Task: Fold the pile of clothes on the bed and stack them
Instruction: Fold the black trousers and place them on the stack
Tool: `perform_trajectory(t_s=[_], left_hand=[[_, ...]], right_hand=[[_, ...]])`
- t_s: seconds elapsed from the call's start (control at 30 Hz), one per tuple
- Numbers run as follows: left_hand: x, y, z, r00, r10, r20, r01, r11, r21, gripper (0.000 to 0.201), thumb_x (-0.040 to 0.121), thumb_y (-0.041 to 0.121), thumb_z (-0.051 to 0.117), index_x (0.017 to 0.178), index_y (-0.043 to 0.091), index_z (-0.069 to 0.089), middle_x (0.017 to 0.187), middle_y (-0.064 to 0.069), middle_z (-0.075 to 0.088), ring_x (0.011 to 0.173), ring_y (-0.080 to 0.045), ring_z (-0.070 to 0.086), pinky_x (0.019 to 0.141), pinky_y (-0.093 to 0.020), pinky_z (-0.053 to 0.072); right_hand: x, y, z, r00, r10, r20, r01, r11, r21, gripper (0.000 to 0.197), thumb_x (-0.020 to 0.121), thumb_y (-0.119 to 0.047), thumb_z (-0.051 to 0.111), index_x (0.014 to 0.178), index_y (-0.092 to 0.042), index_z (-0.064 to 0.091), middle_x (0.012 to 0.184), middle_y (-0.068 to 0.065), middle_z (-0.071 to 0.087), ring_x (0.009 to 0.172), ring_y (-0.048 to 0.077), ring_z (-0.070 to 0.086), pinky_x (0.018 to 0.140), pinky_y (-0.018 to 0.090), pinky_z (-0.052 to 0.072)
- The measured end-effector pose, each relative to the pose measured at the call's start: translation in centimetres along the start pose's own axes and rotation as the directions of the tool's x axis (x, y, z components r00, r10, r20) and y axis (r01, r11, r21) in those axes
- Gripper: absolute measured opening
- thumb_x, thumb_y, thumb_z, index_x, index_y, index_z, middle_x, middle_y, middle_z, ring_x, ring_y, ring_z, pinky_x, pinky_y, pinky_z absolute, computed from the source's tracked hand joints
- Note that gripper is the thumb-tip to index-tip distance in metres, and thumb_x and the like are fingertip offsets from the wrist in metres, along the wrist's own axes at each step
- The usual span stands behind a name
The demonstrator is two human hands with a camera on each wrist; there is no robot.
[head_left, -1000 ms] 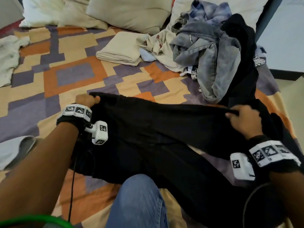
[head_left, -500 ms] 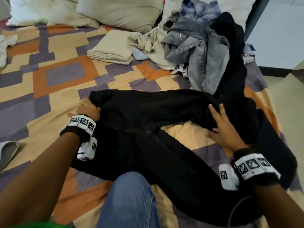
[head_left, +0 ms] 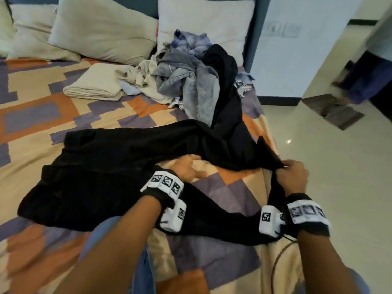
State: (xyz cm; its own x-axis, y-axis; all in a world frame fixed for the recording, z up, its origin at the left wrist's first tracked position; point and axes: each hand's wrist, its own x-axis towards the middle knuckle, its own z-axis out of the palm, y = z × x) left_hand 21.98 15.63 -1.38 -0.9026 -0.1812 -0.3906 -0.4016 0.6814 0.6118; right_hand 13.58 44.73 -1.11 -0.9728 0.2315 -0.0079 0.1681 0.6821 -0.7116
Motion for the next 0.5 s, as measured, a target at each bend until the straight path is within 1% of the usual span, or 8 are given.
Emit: perform_trajectory(t_s=[0.03, 0.07, 0.13, 0.2, 0.3, 0.37, 0.43, 0.5], left_hand=[[-0.1, 0.6, 2.2, 0.996, -0.048, 0.070, 0.043, 0.997, 0.069, 0.079, 0.078, 0.043, 0.076, 0.145, 0.026, 0.039, 0.142, -0.009, 0.043, 0.132, -0.030, 0.042, 0.112, -0.041, 0.033], [-0.6, 1.3, 4.3, 0.993, -0.082, 0.090, 0.065, 0.981, 0.182, 0.084, 0.076, 0.051, 0.075, 0.147, 0.034, 0.033, 0.145, -0.008, 0.036, 0.136, -0.033, 0.033, 0.113, -0.051, 0.027], [-1.6, 1.7, 7.3, 0.991, -0.135, 0.014, 0.124, 0.944, 0.305, 0.087, 0.076, 0.051, 0.075, 0.145, 0.047, 0.022, 0.151, -0.001, 0.017, 0.145, -0.034, 0.008, 0.108, -0.072, 0.014], [-2.0, 1.4, 8.9, 0.984, -0.176, -0.041, 0.180, 0.946, 0.271, 0.089, 0.082, 0.044, 0.071, 0.147, 0.052, 0.011, 0.158, 0.006, -0.001, 0.147, -0.030, -0.013, 0.105, -0.077, 0.003], [-2.2, 0.5, 9.2, 0.988, -0.144, -0.055, 0.153, 0.956, 0.251, 0.090, 0.084, 0.044, 0.069, 0.147, 0.053, 0.006, 0.160, 0.010, -0.007, 0.147, -0.026, -0.018, 0.106, -0.076, 0.000], [-2.3, 0.1, 8.8, 0.989, -0.139, -0.047, 0.146, 0.961, 0.236, 0.091, 0.084, 0.046, 0.069, 0.148, 0.054, 0.006, 0.161, 0.011, -0.008, 0.147, -0.025, -0.019, 0.106, -0.075, -0.001], [-2.4, -0.2, 8.8, 0.989, -0.138, -0.047, 0.145, 0.961, 0.236, 0.091, 0.084, 0.048, 0.068, 0.148, 0.053, 0.004, 0.161, 0.012, -0.011, 0.147, -0.024, -0.021, 0.106, -0.074, -0.003], [-2.6, -0.6, 9.0, 0.991, -0.127, -0.039, 0.133, 0.961, 0.244, 0.091, 0.084, 0.050, 0.067, 0.148, 0.053, 0.003, 0.161, 0.013, -0.014, 0.147, -0.023, -0.022, 0.107, -0.073, -0.006]], right_hand=[[-0.3, 1.3, -1.3, 0.981, 0.112, -0.158, -0.080, 0.977, 0.200, 0.036, 0.079, -0.003, 0.056, 0.113, -0.004, 0.069, 0.102, 0.021, 0.069, 0.098, 0.035, 0.065, 0.085, 0.035, 0.050], [-0.8, 2.7, -2.9, 0.930, 0.236, -0.282, -0.122, 0.922, 0.368, 0.038, 0.080, -0.001, 0.053, 0.115, -0.003, 0.068, 0.106, 0.018, 0.068, 0.099, 0.031, 0.065, 0.083, 0.030, 0.048], [-1.6, 5.6, -5.4, 0.813, 0.430, -0.392, -0.174, 0.823, 0.541, 0.043, 0.085, -0.005, 0.052, 0.128, -0.001, 0.056, 0.122, 0.020, 0.062, 0.110, 0.033, 0.061, 0.089, 0.029, 0.047], [-1.9, 8.1, -7.3, 0.765, 0.544, -0.344, -0.314, 0.782, 0.538, 0.060, 0.089, -0.018, 0.059, 0.141, 0.002, 0.037, 0.139, 0.024, 0.050, 0.125, 0.036, 0.052, 0.102, 0.038, 0.045], [-1.7, 8.5, -8.2, 0.703, 0.640, -0.309, -0.577, 0.768, 0.279, 0.070, 0.088, -0.025, 0.064, 0.142, 0.003, 0.030, 0.150, 0.027, 0.028, 0.138, 0.040, 0.027, 0.107, 0.053, 0.033], [-2.4, 6.6, -7.7, 0.721, 0.565, -0.402, -0.545, 0.820, 0.174, 0.068, 0.084, -0.022, 0.065, 0.140, -0.003, 0.032, 0.148, 0.025, 0.026, 0.137, 0.042, 0.024, 0.103, 0.056, 0.031], [-3.1, 4.8, -6.2, 0.794, 0.308, -0.524, -0.292, 0.949, 0.116, 0.068, 0.081, -0.018, 0.063, 0.141, -0.008, 0.034, 0.142, 0.022, 0.034, 0.132, 0.042, 0.031, 0.101, 0.053, 0.031], [-3.6, 2.8, -4.2, 0.880, 0.055, -0.472, 0.020, 0.988, 0.152, 0.061, 0.082, -0.013, 0.062, 0.138, -0.007, 0.041, 0.127, 0.019, 0.048, 0.119, 0.037, 0.044, 0.097, 0.043, 0.033]])
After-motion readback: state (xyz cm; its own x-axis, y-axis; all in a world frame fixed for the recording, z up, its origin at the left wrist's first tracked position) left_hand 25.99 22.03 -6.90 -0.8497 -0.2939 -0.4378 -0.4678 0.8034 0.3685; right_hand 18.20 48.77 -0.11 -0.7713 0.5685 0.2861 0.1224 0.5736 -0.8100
